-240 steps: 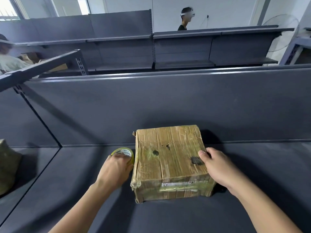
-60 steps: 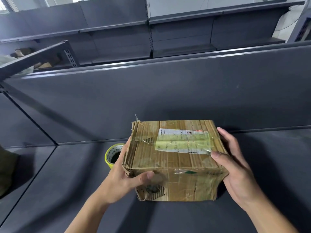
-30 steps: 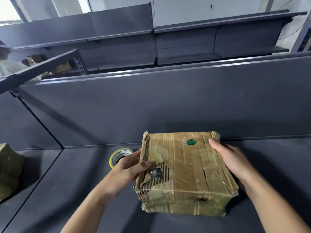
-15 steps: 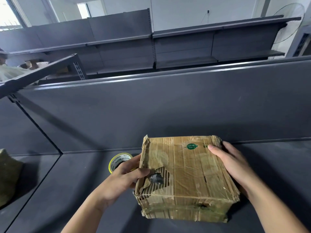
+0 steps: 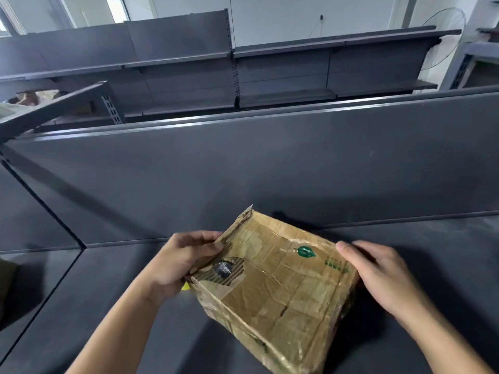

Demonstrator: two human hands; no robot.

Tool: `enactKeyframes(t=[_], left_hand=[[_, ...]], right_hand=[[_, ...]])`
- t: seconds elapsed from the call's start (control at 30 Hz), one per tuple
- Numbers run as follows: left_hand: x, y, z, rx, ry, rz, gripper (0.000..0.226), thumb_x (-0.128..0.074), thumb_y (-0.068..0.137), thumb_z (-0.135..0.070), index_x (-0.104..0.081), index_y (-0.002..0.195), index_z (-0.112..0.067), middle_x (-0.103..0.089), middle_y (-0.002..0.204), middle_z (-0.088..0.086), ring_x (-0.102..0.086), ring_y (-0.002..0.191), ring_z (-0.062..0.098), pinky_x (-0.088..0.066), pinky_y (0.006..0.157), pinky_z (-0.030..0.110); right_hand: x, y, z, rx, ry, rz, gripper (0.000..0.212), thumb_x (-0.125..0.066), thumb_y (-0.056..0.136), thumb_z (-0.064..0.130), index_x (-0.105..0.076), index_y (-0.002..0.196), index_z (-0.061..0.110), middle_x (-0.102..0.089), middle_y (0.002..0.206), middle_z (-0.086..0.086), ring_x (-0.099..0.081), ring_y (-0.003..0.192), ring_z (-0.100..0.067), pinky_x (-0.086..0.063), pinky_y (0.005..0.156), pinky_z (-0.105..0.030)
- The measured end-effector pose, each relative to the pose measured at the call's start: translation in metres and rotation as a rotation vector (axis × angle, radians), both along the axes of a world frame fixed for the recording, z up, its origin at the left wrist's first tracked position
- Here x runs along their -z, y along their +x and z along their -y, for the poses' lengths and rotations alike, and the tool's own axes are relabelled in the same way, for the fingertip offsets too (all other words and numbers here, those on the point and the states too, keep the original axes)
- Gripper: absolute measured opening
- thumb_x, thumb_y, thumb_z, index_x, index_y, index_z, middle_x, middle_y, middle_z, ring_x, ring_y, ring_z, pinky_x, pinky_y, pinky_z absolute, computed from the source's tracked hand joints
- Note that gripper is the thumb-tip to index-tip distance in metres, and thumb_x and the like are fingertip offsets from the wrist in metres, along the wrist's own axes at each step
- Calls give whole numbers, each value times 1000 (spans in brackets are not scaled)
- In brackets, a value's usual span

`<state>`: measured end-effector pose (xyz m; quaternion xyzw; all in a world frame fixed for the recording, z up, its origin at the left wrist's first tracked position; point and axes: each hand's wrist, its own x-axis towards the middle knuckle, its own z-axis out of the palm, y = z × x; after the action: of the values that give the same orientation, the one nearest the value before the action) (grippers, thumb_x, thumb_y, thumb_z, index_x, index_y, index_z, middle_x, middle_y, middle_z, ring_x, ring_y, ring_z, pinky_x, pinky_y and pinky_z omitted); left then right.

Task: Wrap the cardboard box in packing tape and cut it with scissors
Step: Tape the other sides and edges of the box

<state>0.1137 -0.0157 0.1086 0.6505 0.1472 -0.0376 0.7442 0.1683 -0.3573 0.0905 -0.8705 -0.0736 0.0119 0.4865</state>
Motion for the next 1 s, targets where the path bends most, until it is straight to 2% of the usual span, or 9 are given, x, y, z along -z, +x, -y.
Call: enactKeyframes(t=[0.17, 0.23, 0.33, 0.43, 0.53, 0.67, 0.83, 0.9, 1.0], left_hand=[[-8, 34, 7, -8, 220, 42, 12, -72, 89, 4, -78, 99, -1, -77, 90, 18, -73, 70, 17, -60, 65, 26], [-10, 49, 8, 37, 359, 86, 12, -76, 87, -2, -80, 98, -6, -78, 92, 18, -72, 76, 17, -60, 75, 29], [-12, 69, 2, 123, 508, 151, 15, -79, 86, -6, -81, 100, -9, -80, 97, 15, -72, 85, 16, -58, 84, 30], [-14, 78, -4, 172, 540, 176, 16, -78, 87, -7, -81, 102, -10, -81, 98, 8, -73, 89, 14, -58, 85, 27], [-14, 82, 0, 196, 563, 213, 14, -77, 87, -5, -81, 100, -10, -81, 89, -1, -72, 78, 4, -54, 73, 17], [-11, 86, 12, 172, 554, 261, 14, -76, 86, 1, -79, 100, -3, -80, 82, -5, -72, 74, 1, -52, 69, 12], [-12, 84, 19, 103, 525, 303, 14, -79, 87, -18, -79, 99, -12, -81, 88, 2, -76, 84, 11, -58, 79, 23], [-12, 80, 15, -22, 533, 339, 25, -71, 91, -40, -78, 99, -18, -81, 92, 1, -77, 90, 16, -59, 87, 34], [-3, 65, -7, -214, 609, 328, 28, -58, 100, -41, -76, 100, -20, -80, 98, -4, -74, 98, 15, -56, 94, 40]], right_hand=[[-4, -20, 1, -157, 37, -103, 12, -71, 89, 41, -80, 91, 34, -76, 93, 20, -67, 89, 6, -49, 83, -28], [-2, -27, -1, -172, 43, -123, 11, -72, 88, 38, -79, 96, 34, -75, 100, 26, -65, 99, 11, -46, 90, -20], [10, -30, -4, -162, 166, -236, 14, -64, 96, 24, -74, 93, 34, -74, 92, 29, -61, 89, 20, -40, 78, -3], [19, -34, -8, -205, 111, -349, 29, -58, 102, 16, -72, 80, 29, -72, 80, 10, -61, 74, 10, -47, 74, -10], [24, -36, -19, -250, 101, -311, 27, -57, 98, 43, -76, 91, 25, -77, 87, 1, -69, 82, -9, -55, 80, -40], [30, -33, -31, -115, 287, -252, 67, -53, 74, 85, -78, 97, 27, -79, 96, 6, -72, 96, -12, -52, 93, -41], [15, -24, -42, -17, 386, -183, 36, -51, 84, 60, -71, 100, 35, -72, 98, 26, -60, 90, 22, -43, 77, -5], [7, -18, -47, -32, 415, -191, 34, -61, 86, 53, -67, 117, 40, -64, 115, 30, -55, 97, 25, -39, 79, -5], [6, -11, -53, -86, 385, -202, 44, -70, 92, 27, -62, 135, 35, -68, 117, 26, -60, 99, 19, -43, 76, -3]])
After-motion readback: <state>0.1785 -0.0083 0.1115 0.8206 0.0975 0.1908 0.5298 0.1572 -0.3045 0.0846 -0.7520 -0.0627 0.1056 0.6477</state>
